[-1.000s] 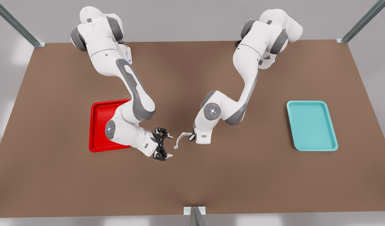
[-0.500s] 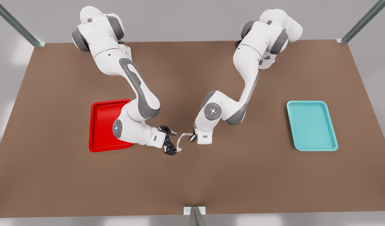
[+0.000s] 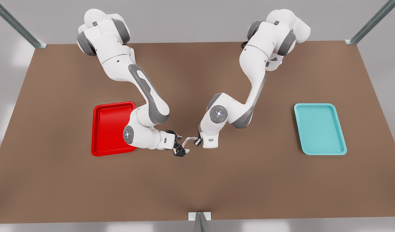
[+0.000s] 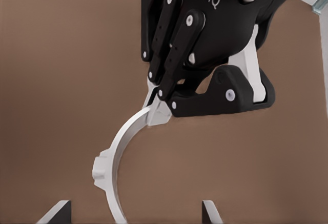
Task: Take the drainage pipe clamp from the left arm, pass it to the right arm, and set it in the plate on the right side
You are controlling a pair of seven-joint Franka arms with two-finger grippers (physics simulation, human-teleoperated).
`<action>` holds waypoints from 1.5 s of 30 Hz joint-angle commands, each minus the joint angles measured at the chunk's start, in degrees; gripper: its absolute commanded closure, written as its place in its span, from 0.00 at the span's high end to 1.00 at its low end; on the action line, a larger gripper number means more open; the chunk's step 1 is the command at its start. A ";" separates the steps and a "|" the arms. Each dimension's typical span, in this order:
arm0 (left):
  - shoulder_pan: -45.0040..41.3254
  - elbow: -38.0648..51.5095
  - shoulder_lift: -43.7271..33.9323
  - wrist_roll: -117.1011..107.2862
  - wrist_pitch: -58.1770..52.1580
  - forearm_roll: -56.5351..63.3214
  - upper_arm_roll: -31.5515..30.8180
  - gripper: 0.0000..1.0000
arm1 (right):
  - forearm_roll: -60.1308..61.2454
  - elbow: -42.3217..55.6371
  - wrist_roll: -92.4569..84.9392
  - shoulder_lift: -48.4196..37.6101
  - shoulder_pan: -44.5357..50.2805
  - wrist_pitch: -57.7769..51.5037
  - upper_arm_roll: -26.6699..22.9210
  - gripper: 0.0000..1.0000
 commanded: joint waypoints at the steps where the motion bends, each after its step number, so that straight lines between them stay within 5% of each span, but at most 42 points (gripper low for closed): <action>1: -0.05 0.02 -0.06 -0.99 0.11 -0.01 0.00 0.21 | 0.26 0.14 -6.54 0.72 0.20 1.74 0.07 0.96; 18: 0.04 0.02 0.12 -1.26 0.64 -0.01 0.00 0.21 | 2.46 -0.03 -6.10 3.98 2.66 6.40 0.68 0.95; 19: 0.04 0.02 0.12 -1.17 0.55 -0.01 0.00 0.21 | 2.63 -0.21 -6.01 4.06 2.66 6.40 0.69 0.91; 23: 0.04 0.11 0.12 -1.17 0.55 -0.01 0.00 0.21 | 3.86 -0.38 -6.10 3.98 2.49 6.31 0.69 0.29; 24: 0.04 0.11 0.03 -1.17 0.55 -0.01 0.00 0.21 | 3.95 -0.30 -6.01 3.89 2.40 6.23 0.69 0.21; 25: 0.13 0.11 0.03 -0.99 0.64 -0.01 0.09 0.73 | 3.95 -0.30 -5.93 3.71 2.22 5.70 0.69 0.21; 26: 0.13 0.11 0.03 -0.90 1.34 0.08 0.09 1.00 | 3.95 -0.38 -5.93 3.54 2.13 5.61 0.69 0.21; 34: 0.39 0.63 -0.58 -4.51 -0.59 -0.62 0.26 1.00 | 4.30 -0.03 -5.40 3.63 1.61 5.61 0.69 0.21; 41: 5.13 8.80 -3.74 -0.74 -23.17 -0.36 0.53 1.00 | 3.25 -0.56 -5.84 3.45 -1.55 2.10 0.51 0.21; 45: 16.29 8.81 -7.70 48.47 -49.09 6.75 0.53 1.00 | -8.35 -0.12 -5.66 2.57 -12.01 -4.23 -0.19 0.21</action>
